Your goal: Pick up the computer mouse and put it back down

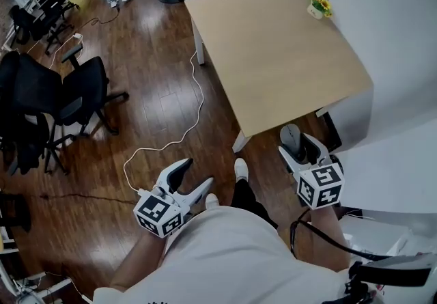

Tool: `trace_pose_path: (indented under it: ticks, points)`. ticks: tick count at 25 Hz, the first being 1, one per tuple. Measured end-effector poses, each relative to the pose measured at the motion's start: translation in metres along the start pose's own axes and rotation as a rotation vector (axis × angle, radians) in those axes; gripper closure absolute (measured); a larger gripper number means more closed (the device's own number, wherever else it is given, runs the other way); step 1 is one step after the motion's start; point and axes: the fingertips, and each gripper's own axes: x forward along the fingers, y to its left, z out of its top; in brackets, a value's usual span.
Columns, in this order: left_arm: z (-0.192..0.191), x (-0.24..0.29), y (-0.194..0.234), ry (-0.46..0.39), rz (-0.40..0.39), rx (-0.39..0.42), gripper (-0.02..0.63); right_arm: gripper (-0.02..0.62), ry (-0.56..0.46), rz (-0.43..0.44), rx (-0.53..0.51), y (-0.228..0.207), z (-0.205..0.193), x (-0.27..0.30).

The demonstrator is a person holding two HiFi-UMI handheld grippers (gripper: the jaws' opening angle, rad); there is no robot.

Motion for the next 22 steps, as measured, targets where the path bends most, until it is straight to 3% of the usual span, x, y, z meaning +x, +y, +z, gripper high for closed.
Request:
trace_pose_path:
  ticks: [13, 22]
  points:
    - [-0.004, -0.027, -0.005, -0.019, -0.017, 0.004, 0.342, 0.299, -0.021, -0.036, 0.005, 0.013, -0.002, -0.019]
    - [0.009, -0.028, 0.014, -0.021, 0.067, -0.008, 0.342, 0.299, 0.024, -0.056, 0.035, -0.052, -0.005, 0.060]
